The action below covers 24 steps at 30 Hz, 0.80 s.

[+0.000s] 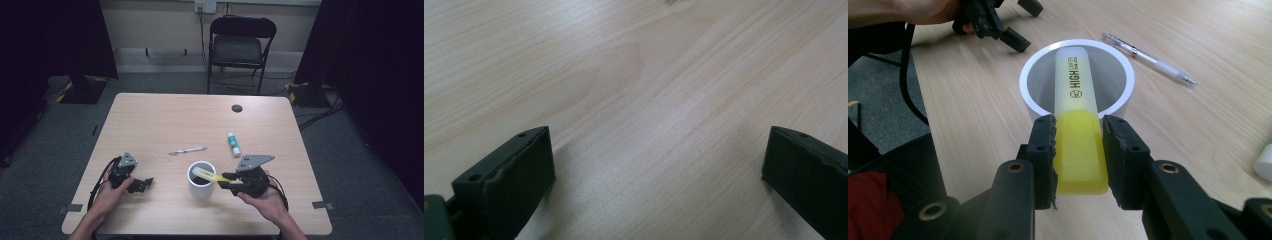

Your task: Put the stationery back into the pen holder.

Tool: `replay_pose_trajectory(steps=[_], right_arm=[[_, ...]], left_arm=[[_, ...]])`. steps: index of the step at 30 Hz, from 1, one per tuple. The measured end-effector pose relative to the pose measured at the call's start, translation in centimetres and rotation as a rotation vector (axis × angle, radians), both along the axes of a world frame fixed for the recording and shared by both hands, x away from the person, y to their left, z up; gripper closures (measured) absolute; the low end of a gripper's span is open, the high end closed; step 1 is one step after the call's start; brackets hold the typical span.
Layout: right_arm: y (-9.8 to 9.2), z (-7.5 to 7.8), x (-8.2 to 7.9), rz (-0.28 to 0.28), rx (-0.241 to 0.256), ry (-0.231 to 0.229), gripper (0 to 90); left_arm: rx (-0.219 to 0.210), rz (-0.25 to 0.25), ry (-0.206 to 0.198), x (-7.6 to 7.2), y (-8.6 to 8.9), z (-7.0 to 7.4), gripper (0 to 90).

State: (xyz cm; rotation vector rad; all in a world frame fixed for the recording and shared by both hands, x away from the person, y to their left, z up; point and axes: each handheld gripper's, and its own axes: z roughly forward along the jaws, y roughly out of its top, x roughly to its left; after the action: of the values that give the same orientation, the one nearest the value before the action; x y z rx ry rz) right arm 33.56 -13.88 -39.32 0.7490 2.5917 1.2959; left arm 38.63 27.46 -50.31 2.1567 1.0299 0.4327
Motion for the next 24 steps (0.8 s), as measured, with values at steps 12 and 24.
replay_pose_trajectory(steps=[12, 24], right_arm=[[0.8, 0.0, 0.6, -0.005, -0.013, 0.014, 67.3], [1.2, 0.5, 0.8, -0.013, -0.034, 0.014, 67.2]], left_arm=[[0.0, -0.001, 0.001, 0.0, 0.0, 0.0, 0.0], [-0.001, -0.001, 0.001, 0.0, 0.0, 0.0, 0.0]])
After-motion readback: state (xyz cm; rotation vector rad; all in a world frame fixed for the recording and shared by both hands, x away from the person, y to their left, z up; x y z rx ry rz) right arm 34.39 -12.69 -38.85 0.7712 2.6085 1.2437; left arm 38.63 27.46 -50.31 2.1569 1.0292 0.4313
